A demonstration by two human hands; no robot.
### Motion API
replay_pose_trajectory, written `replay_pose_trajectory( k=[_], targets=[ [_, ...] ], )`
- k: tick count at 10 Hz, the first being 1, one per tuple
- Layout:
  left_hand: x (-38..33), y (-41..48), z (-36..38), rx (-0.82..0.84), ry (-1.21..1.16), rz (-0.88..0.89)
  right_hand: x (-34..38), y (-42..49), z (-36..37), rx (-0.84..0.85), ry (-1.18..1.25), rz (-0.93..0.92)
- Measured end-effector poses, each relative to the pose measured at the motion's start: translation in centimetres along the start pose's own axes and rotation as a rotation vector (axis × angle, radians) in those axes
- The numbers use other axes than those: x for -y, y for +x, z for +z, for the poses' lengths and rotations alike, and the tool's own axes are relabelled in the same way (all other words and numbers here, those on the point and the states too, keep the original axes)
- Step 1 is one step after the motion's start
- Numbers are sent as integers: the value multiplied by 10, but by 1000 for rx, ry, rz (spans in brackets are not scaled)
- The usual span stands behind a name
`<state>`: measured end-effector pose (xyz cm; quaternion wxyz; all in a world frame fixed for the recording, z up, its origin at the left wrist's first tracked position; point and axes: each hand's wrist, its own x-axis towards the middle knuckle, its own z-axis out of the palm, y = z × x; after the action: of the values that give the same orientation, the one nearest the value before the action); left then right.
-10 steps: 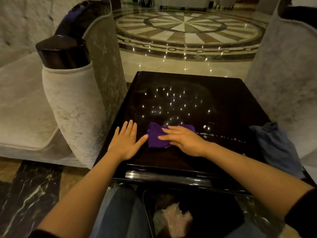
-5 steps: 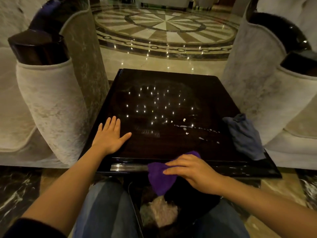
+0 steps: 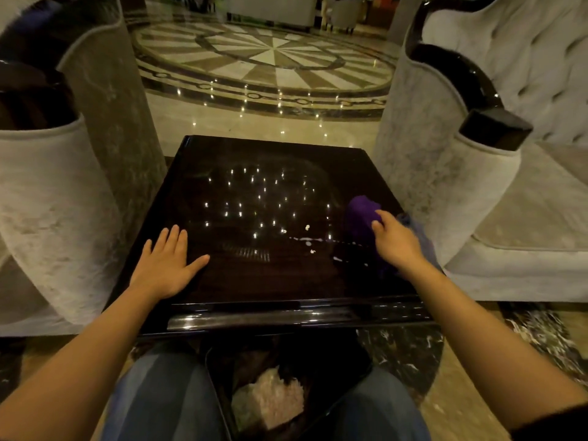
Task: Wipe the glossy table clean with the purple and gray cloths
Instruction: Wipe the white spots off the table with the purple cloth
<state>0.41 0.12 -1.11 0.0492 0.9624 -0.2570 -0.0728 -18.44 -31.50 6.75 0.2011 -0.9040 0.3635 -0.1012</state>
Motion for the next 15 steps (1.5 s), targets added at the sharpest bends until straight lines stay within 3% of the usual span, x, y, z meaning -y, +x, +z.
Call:
replay_pose_trajectory(
  k=[1, 3, 4, 5, 8, 10, 13, 15],
  targets=[
    [0, 0, 0, -6, -4, 0, -4, 8, 26, 129, -155, 17],
    [0, 1, 1, 1, -6, -3, -18, 24, 45, 124, -496, -149],
    [-1, 1, 1, 3, -2, -1, -25, 35, 49, 215, -506, -199],
    [-1, 0, 0, 5, -1, -1, -22, 44, 59, 257, -362, -192],
    [0, 0, 3, 4, 10, -4, 34, 66, 82, 339, -233, -309],
    [1, -1, 2, 1, 22, -2, 64, 65, 96, 398, -132, -531],
    [2, -1, 4, -4, 13, -5, 56, -7, 91, 466, -41, -807],
    [0, -2, 2, -4, 4, -1, 45, -67, 74, 406, 15, -916]
  ],
)
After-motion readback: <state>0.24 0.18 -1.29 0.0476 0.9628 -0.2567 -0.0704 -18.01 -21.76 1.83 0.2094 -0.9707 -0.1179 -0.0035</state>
